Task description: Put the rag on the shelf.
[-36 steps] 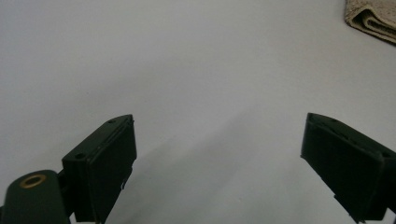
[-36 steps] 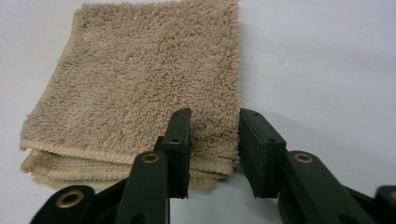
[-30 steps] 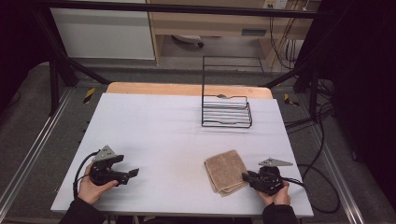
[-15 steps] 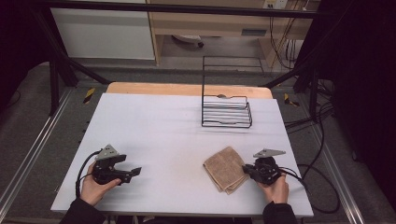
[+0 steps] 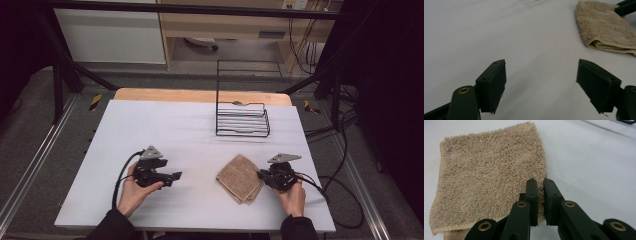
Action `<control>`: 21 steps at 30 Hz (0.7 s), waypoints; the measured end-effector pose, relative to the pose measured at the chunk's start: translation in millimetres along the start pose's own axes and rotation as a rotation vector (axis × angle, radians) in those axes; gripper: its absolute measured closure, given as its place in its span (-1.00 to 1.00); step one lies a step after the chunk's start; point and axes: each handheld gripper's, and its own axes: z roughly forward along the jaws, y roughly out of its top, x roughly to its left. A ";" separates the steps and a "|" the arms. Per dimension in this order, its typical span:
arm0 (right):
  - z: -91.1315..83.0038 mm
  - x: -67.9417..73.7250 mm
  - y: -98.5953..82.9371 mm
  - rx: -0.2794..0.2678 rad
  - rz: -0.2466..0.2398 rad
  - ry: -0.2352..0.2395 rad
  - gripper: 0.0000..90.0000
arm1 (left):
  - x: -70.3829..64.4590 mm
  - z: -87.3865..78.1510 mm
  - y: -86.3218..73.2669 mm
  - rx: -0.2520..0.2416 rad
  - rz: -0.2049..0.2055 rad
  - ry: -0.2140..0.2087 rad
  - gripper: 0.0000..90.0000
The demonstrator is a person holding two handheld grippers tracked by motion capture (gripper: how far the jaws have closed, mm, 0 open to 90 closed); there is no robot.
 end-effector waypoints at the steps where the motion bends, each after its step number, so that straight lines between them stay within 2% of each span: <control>1: 0.0 -0.2 0.1 -0.004 -0.002 0.001 0.86 | -6.4 6.0 5.0 0.002 0.007 -0.012 -0.43; 7: -1.2 0.0 -2.0 -0.014 0.002 0.003 0.78 | -42.0 40.4 30.7 0.024 0.066 -0.078 -0.17; 8: -3.6 -0.9 -3.8 -0.030 0.015 0.009 0.65 | -47.0 46.6 33.4 0.033 0.072 -0.089 -0.06; 10: -7.6 -2.8 -6.2 -0.055 0.040 0.023 0.56 | -54.6 60.4 37.2 0.061 0.082 -0.104 0.04; 11: -7.6 -2.8 -6.2 -0.055 0.040 0.023 0.56 | -57.4 67.1 38.4 0.075 0.085 -0.111 0.04; 12: -12.1 -4.9 -9.2 -0.071 0.056 0.016 0.46 | -60.1 73.5 39.5 0.089 0.086 -0.116 0.17; 14: -15.0 -7.0 -13.2 -0.070 0.077 0.007 0.41 | -64.6 83.9 41.6 0.105 0.094 -0.120 0.30; 17: -15.5 -8.8 -17.7 -0.070 0.094 -0.004 0.36 | -70.0 95.1 44.3 0.129 0.116 -0.126 0.41; 21: -11.7 -9.7 -22.5 -0.055 0.104 -0.010 0.29 | -73.2 105.5 46.2 0.168 0.126 -0.148 0.61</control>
